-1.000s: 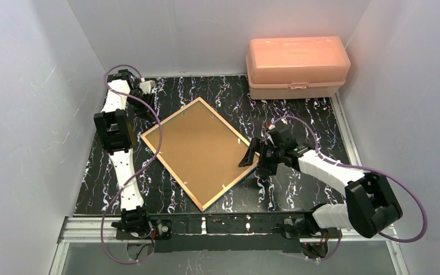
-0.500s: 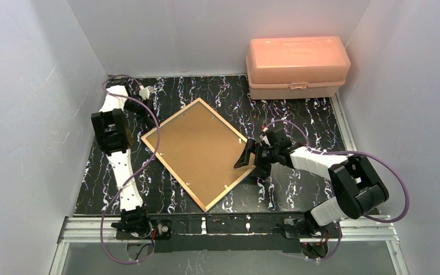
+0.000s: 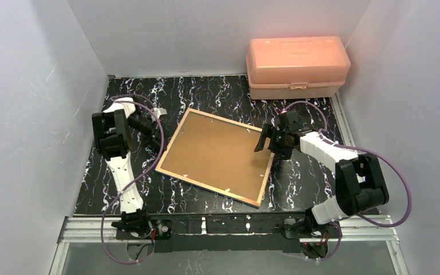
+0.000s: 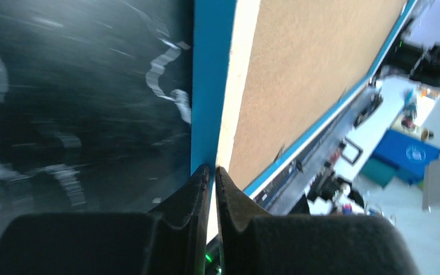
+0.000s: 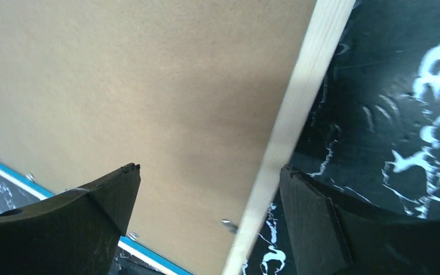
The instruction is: Put the photo into the frame
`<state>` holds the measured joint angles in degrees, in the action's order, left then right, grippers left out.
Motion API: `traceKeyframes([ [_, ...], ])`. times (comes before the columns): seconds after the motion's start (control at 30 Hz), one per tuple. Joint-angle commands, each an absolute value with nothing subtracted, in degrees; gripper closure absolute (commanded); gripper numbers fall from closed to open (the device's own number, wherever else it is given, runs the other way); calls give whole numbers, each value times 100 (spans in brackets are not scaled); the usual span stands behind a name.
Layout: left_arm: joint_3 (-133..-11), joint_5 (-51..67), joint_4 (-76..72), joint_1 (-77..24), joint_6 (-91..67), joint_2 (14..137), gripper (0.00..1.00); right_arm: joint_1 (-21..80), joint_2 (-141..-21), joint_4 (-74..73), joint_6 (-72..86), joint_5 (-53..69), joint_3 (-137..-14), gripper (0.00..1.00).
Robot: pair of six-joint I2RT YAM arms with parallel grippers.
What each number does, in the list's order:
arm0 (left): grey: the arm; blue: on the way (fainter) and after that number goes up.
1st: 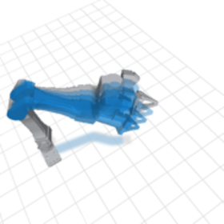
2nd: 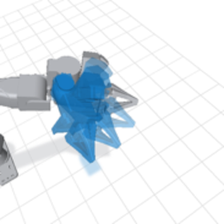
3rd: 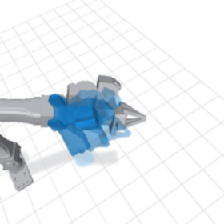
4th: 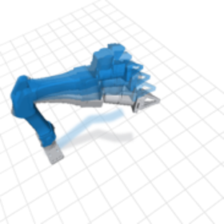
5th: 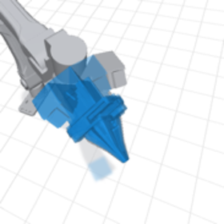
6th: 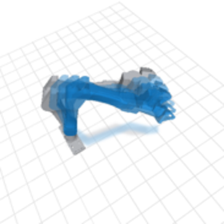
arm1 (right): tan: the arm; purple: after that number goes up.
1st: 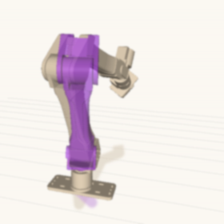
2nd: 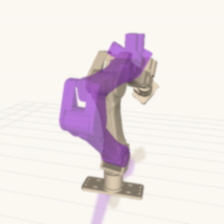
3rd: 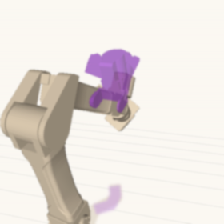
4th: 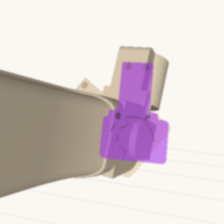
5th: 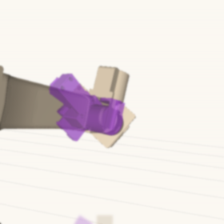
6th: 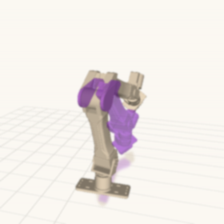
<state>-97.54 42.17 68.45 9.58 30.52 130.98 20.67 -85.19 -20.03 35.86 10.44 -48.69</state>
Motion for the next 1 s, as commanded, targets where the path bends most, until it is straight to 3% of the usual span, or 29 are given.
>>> traceKeyframes([
  [0.0, -8866, 4522, 7102, 222, 3436, 12454, 94, 2122, -7810, -2363, 3379, 257, -5256, 1],
  [0.27, -8823, 4695, 6928, 211, 2731, 11883, 88, 2481, -7532, -1808, 3892, 298, -5518, 1],
  [0.4, -9141, 4682, 6539, 333, 2241, 11968, 78, 2952, -8460, -773, 4153, 950, -5878, 1],
  [0.57, -9191, 5008, 6072, 152, 1635, 12259, 68, 3673, -10030, -214, 4068, 1387, -7286, 4],
  [0.77, -8919, 5092, 5731, -178, 1407, 12382, 69, 4072, -11437, 353, 4207, 1965, -8390, 7],
  [0.97, -8669, 4927, 5472, -179, 1252, 12428, 82, 4190, -12133, 889, 4530, 2263, -8660, 9],
])
